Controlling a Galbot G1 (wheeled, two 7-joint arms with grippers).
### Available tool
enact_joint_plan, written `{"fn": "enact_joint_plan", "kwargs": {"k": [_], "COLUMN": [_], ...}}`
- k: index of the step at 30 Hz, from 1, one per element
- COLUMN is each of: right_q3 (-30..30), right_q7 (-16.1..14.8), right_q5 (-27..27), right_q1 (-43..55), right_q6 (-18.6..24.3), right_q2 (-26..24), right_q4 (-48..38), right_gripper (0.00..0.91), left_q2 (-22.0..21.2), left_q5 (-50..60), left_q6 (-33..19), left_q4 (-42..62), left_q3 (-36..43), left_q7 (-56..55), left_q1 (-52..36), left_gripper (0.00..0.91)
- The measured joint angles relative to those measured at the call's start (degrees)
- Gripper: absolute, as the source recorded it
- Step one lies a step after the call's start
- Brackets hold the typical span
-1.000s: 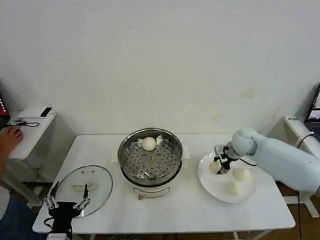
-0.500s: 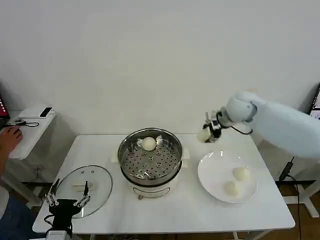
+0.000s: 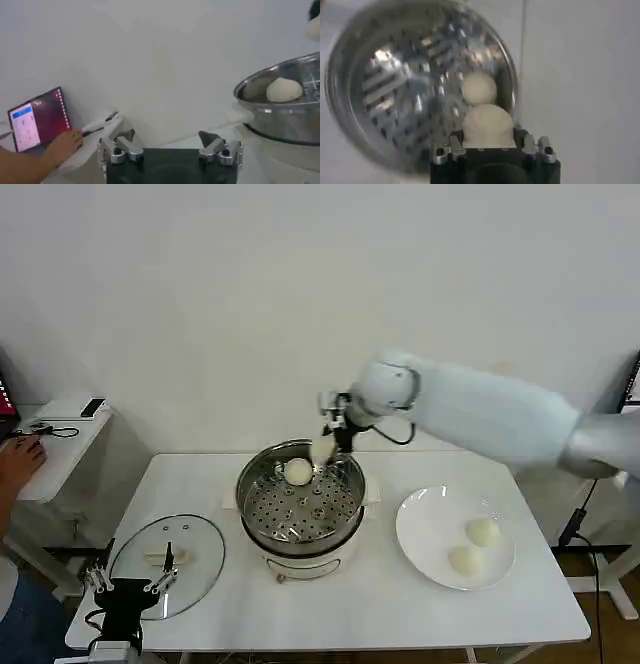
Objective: Take steamed baozi put them in steamer then cover it.
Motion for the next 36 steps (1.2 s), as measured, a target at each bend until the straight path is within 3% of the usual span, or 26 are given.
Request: {"fn": "enact_joint_plan", "kwargs": {"k": [12,22,23,24,36], "right_q3": [-1.66,-2.24,-2.24,-2.24,-2.09], "right_q7": [3.67,4.77,4.82,4.84,3.73], "right_q5": [3.51,3.72,3.72,3.75,2.52], "right_q1": [-4.15,-6.19,-6.31,-6.37,-4.15], "right_q6": [-3.82,-5.25,-5.36,-5.44,-4.7], "right_q2": [10.62,13.81,13.91,14.02,12.09], "right_q4": [-5.54,-8.96,-9.11,-9.19,-7.46], "right_gripper": [0.665,0.665,0.725,0.907,0.907], "left_q2": [-0.3,-0.39,-0.4,-0.4,-0.43], "left_q5": [0.0,0.02,0.03,0.05,0.12], "left_q6": [-0.28,-0.34,-0.34,-0.34,-0.31], "left_q4": [-0.27,-0.5,-0.5,-0.5,-0.81], "left_q3": [-0.67,-0.76,-0.71,-0.66,-0.42], "left_q7": [-0.13,-0.2,-0.2,-0.2,-0.18], "left_q1": [0.28,0.28,0.27,0.27,0.34], "left_gripper": [0.907,0.907,0.907,0.907,0.907]}}
